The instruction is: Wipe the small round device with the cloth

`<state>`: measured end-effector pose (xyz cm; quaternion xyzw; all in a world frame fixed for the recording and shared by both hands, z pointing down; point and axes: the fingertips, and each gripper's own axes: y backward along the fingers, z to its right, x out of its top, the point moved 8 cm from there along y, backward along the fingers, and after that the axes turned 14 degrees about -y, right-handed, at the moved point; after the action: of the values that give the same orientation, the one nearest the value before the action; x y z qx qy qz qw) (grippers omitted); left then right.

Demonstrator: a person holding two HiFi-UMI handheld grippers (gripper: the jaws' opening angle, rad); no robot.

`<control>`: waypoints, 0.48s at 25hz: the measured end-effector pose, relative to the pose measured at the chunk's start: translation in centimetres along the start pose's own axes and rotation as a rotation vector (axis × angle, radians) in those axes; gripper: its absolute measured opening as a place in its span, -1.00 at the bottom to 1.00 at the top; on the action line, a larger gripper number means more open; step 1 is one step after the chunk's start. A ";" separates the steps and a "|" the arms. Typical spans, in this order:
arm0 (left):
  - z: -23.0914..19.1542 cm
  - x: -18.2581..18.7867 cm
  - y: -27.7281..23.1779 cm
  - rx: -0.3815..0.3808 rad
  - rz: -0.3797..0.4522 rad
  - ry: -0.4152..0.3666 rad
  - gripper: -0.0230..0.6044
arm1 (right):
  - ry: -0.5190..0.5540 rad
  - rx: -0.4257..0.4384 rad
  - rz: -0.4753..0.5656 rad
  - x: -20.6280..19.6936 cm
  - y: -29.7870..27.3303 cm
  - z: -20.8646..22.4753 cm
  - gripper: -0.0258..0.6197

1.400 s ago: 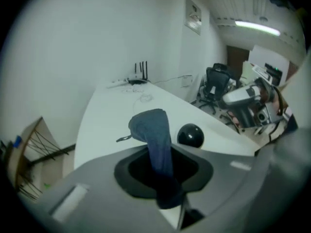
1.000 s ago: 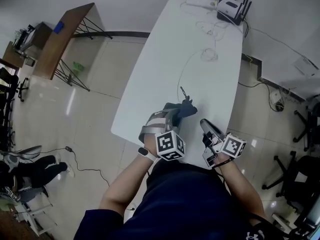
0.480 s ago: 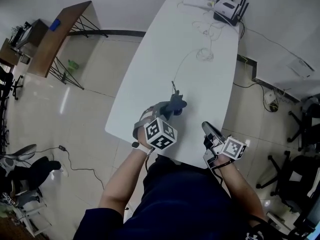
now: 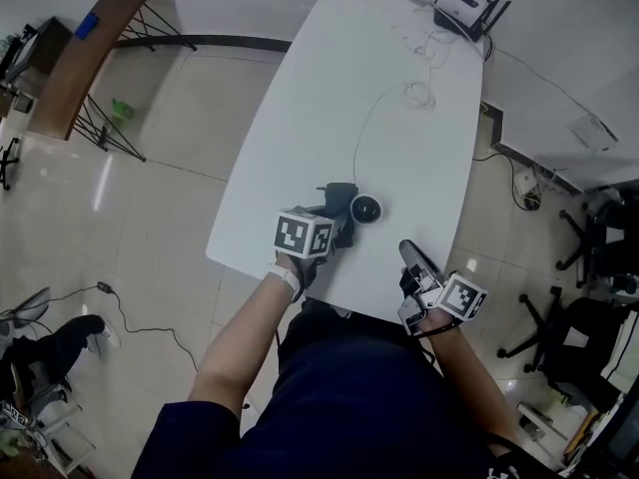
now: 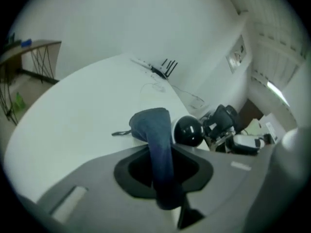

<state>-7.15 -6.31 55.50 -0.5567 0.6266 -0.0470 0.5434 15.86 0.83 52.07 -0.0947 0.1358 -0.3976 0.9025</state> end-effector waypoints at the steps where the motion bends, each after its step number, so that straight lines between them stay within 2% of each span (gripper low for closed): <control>1: -0.4 -0.5 -0.5 -0.020 -0.011 0.041 -0.70 | 0.001 -0.003 0.005 -0.2 -0.1 0.0 -0.73; 3: -1.1 -1.2 -1.3 -0.042 -0.050 0.095 -0.70 | 0.002 -0.010 0.014 -0.4 -0.3 -0.1 -0.73; 5: -1.4 -1.5 -1.9 -0.046 -0.107 0.103 -0.70 | 0.002 -0.014 0.020 -0.6 -0.4 -0.1 -0.73; 9: -1.4 -1.2 -2.8 -0.043 -0.225 0.008 -0.70 | -0.012 -0.010 0.026 -0.7 -0.2 -0.1 -0.73; 12: -1.4 -1.0 -2.8 -0.028 -0.236 -0.012 -0.70 | -0.028 0.000 0.025 -0.5 0.0 0.1 -0.73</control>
<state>-6.55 -7.37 58.54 -0.6345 0.5539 -0.0986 0.5300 15.56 1.26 52.20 -0.0985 0.1246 -0.3848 0.9093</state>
